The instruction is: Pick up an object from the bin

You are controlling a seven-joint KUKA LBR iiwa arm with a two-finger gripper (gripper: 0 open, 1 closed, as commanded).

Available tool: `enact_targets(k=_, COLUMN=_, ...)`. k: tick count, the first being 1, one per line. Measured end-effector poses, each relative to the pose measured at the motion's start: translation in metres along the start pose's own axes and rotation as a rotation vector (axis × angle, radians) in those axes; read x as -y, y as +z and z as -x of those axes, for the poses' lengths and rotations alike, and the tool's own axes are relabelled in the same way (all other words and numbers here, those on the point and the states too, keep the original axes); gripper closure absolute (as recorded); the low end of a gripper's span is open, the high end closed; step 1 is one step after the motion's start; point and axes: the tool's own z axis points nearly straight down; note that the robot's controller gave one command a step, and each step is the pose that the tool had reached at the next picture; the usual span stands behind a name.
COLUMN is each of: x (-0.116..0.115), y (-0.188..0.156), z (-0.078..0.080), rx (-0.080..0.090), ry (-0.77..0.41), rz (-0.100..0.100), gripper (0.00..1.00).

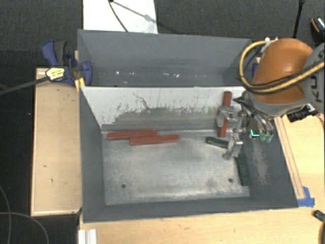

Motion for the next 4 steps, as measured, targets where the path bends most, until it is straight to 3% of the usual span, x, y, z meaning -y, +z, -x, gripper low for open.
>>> enact_targets(k=1, x=0.017, y=0.125, z=0.023, rx=0.000, ry=0.026, rz=0.000, gripper=0.00)
enact_targets(k=2, x=0.093, y=0.120, z=-0.004, rx=0.006, ry=-0.052, rz=-0.002, gripper=0.00)
enact_targets(k=3, x=0.099, y=0.119, z=-0.023, rx=0.008, ry=-0.422, rz=-0.001, gripper=0.00)
enact_targets(k=4, x=0.053, y=0.119, z=0.014, rx=0.010, ry=-0.259, rz=0.001, gripper=0.00)
